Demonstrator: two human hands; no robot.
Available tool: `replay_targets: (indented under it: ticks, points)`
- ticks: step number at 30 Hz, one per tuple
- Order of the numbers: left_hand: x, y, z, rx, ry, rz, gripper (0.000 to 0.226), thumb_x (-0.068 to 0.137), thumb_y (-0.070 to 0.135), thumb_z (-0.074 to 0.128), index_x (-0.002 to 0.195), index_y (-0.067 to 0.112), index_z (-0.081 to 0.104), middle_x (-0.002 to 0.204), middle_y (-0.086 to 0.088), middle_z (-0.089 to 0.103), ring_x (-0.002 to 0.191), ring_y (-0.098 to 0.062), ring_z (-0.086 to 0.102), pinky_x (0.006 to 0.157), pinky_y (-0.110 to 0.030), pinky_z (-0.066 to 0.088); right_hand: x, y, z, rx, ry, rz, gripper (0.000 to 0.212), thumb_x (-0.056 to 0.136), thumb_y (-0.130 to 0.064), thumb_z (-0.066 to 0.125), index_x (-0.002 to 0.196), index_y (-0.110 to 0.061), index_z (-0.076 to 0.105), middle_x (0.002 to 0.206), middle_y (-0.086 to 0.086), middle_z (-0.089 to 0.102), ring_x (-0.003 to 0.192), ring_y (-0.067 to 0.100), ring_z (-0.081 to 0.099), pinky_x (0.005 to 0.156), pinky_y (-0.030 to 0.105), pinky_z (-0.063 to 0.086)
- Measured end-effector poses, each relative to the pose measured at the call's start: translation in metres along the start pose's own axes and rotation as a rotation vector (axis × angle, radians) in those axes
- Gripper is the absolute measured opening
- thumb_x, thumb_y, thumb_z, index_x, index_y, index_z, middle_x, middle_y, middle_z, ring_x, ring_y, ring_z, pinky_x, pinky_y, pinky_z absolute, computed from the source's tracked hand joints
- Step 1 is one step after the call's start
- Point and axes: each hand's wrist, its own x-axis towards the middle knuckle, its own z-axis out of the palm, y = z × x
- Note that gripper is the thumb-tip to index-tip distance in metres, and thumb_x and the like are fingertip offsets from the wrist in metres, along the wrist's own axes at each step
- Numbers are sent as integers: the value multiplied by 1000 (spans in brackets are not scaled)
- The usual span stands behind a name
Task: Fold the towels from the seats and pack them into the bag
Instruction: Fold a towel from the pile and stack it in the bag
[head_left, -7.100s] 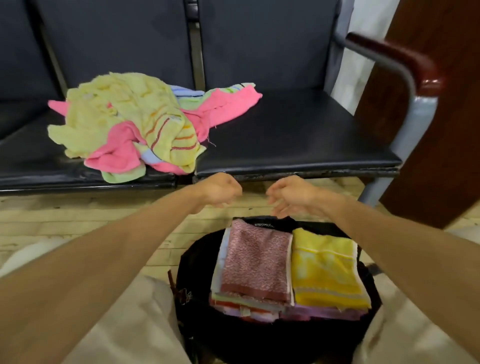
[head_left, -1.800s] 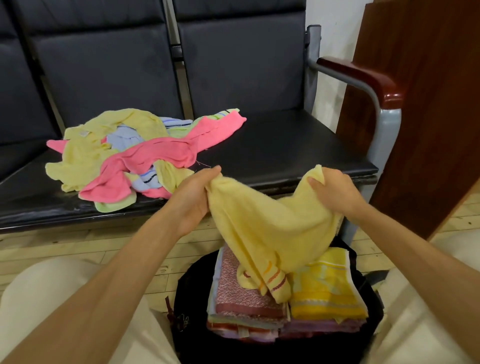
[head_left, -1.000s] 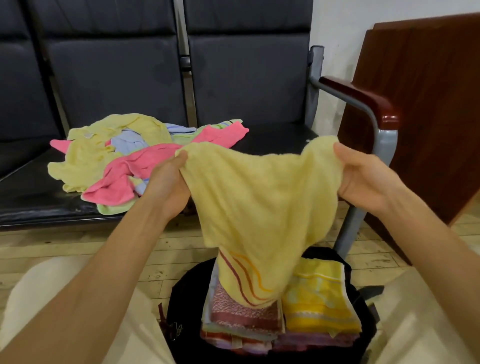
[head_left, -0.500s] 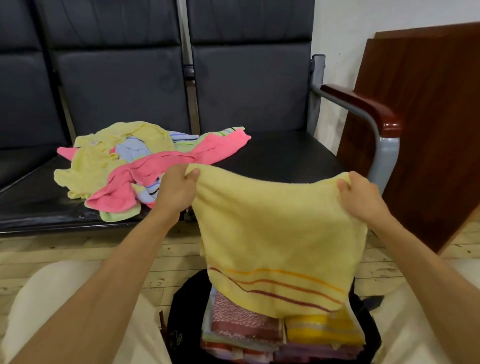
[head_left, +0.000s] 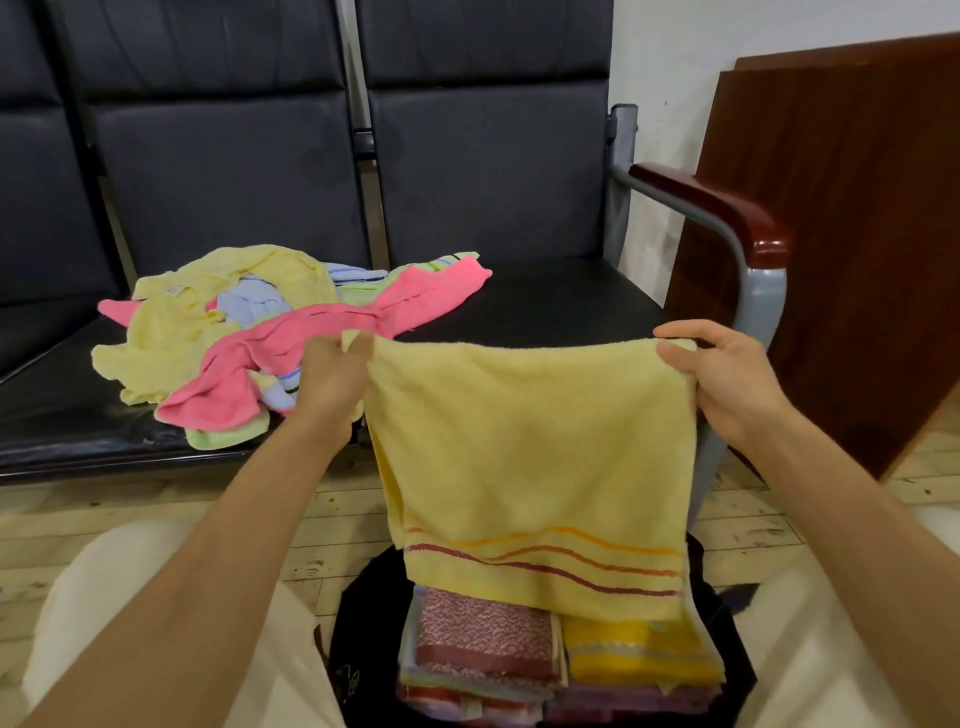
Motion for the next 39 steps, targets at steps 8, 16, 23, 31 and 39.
replay_targets:
  ticks: [8, 16, 23, 31, 39]
  points:
    - [3, 13, -9, 138, 3, 215, 20, 95, 22, 58, 110, 11, 63, 108, 10, 52, 102, -8, 46, 86, -27, 37, 5, -8, 5, -76, 217, -66, 9, 89, -18, 69, 90, -24, 74, 104, 0, 68, 107, 21, 60, 96, 44, 51]
    - [33, 87, -32, 24, -165, 268, 18, 95, 10, 54, 96, 17, 71, 102, -4, 66, 97, -17, 58, 85, -35, 51, 25, -76, 8, -90, 306, -186, 26, 98, -7, 46, 101, -15, 71, 89, -3, 62, 72, 4, 51, 57, 18, 39]
    - [32, 94, -35, 230, -35, 361, 17, 89, 12, 61, 98, 7, 74, 97, -3, 70, 92, -15, 62, 86, -33, 53, 23, -88, 5, -122, 300, -155, 21, 96, -8, 52, 105, -13, 70, 102, 0, 59, 97, 15, 50, 71, 24, 39]
    - [25, 91, -34, -58, -67, -33, 17, 91, 21, 65, 96, 7, 72, 80, -2, 61, 75, -17, 56, 59, -27, 49, 21, -93, -3, -20, 163, 18, 36, 79, -18, 77, 111, -10, 61, 105, 7, 64, 102, 24, 61, 95, 42, 51]
    - [13, 100, -50, 134, -262, 84, 10, 72, 12, 82, 77, 14, 73, 83, -3, 69, 85, -18, 64, 71, -29, 52, 9, -106, -16, -300, -61, -23, 39, 75, 6, 74, 113, -1, 67, 107, 5, 60, 106, 24, 52, 101, 39, 44]
